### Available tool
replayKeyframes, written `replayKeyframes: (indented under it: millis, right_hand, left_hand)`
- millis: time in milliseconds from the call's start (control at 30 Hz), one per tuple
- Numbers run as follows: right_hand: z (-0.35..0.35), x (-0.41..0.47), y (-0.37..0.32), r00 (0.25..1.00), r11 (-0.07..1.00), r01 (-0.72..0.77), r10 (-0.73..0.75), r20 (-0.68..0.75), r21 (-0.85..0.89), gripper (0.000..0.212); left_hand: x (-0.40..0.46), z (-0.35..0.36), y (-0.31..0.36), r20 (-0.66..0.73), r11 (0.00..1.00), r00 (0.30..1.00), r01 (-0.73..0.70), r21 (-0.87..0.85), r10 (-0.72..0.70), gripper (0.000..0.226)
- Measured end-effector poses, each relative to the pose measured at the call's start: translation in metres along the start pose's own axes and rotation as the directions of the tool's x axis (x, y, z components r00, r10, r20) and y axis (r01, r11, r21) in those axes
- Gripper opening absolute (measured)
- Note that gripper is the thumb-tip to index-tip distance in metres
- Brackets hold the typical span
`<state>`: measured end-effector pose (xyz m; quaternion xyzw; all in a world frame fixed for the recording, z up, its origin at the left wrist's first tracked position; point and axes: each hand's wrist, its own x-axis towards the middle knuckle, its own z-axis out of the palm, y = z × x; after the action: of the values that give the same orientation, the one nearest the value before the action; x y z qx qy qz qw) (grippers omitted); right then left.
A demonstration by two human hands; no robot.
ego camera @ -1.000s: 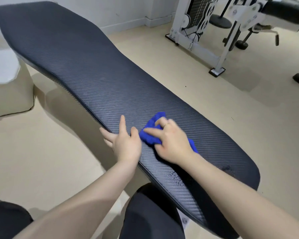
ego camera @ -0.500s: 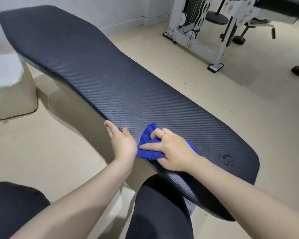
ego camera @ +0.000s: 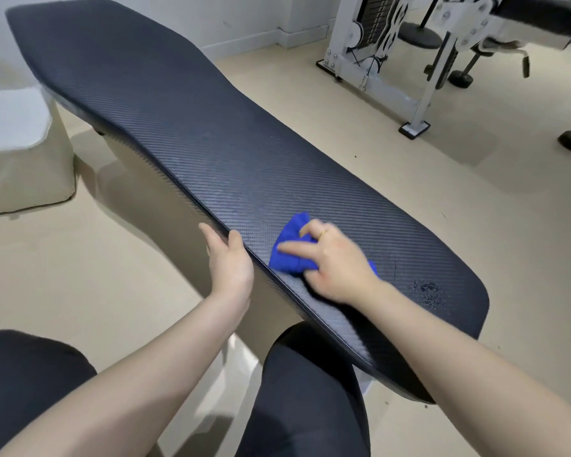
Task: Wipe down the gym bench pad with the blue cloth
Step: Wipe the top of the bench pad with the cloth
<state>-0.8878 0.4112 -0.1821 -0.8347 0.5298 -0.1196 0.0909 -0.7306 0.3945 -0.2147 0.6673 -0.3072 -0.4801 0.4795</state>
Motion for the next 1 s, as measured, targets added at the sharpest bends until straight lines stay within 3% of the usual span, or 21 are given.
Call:
replayKeyframes:
  millis: [67,133,233,333,367,433,533,600,667,733,800,867,1000]
  right_hand:
    - [-0.007,0.014,0.024,0.96,0.96,-0.275,0.27,-0.071,-0.057,0.047]
    - [-0.01,0.012,0.03,0.938,0.934,-0.346,0.342,-0.054,-0.086,0.047]
    - [-0.01,-0.02,0.005,0.997,0.995,-0.072,0.072,0.009,-0.064,0.051]
    - [-0.009,-0.047,0.004,0.982,0.987,0.161,-0.159,0.098,-0.016,0.051]
    - [-0.011,-0.044,0.014,0.988,0.991,0.133,-0.13,0.082,-0.027,0.052]
    - [-0.013,-0.029,0.043,0.994,0.993,-0.102,0.099,-0.053,-0.06,0.051]
    - [-0.019,-0.012,0.078,0.838,0.847,-0.53,0.519,-0.171,-0.026,0.046]
    - [-0.021,-0.018,0.072,0.83,0.832,-0.551,0.538,-0.149,-0.069,0.047]
    - [-0.017,-0.033,0.056,0.922,0.921,-0.374,0.358,-0.146,-0.104,0.047]
    - [-0.014,-0.047,0.05,0.972,0.973,-0.22,0.213,-0.095,-0.067,0.05]
    - [-0.016,-0.038,0.07,0.974,0.977,-0.207,0.201,-0.104,-0.049,0.053]
    - [-0.018,-0.015,0.099,0.918,0.931,-0.361,0.343,-0.199,-0.061,0.047]
    - [-0.023,0.023,0.129,0.763,0.786,-0.619,0.598,-0.245,-0.01,0.044]
  left_hand:
    - [-0.012,0.005,-0.001,-0.013,1.0,1.0,0.006,0.029,-0.006,0.065]
    - [-0.023,0.01,0.0,-0.001,1.0,1.0,0.004,0.029,-0.004,0.066]
    - [-0.032,0.015,0.007,-0.001,0.997,1.0,-0.02,0.07,0.02,0.069]
    - [-0.038,0.021,0.012,0.063,0.898,0.963,-0.269,0.348,0.263,0.071]
    - [-0.038,0.022,0.01,0.132,0.801,0.914,-0.401,0.445,0.384,0.067]
    - [-0.034,0.024,0.005,0.329,0.544,0.745,-0.655,0.524,0.58,0.053]
    - [-0.026,0.025,0.002,0.589,0.227,0.491,-0.856,0.465,0.642,0.036]
    - [-0.02,0.024,0.005,0.675,0.104,0.4,-0.895,0.434,0.62,0.032]
    - [-0.015,0.025,0.009,0.715,0.022,0.345,-0.907,0.42,0.608,0.032]
    - [-0.01,0.03,0.014,0.723,0.013,0.336,-0.911,0.412,0.604,0.033]
    - [-0.004,0.036,0.018,0.72,0.045,0.346,-0.914,0.403,0.602,0.035]
    - [-0.002,0.038,0.016,0.709,0.079,0.372,-0.909,0.41,0.599,0.036]
    - [0.001,0.038,0.014,0.7,0.087,0.409,-0.89,0.447,0.585,0.038]
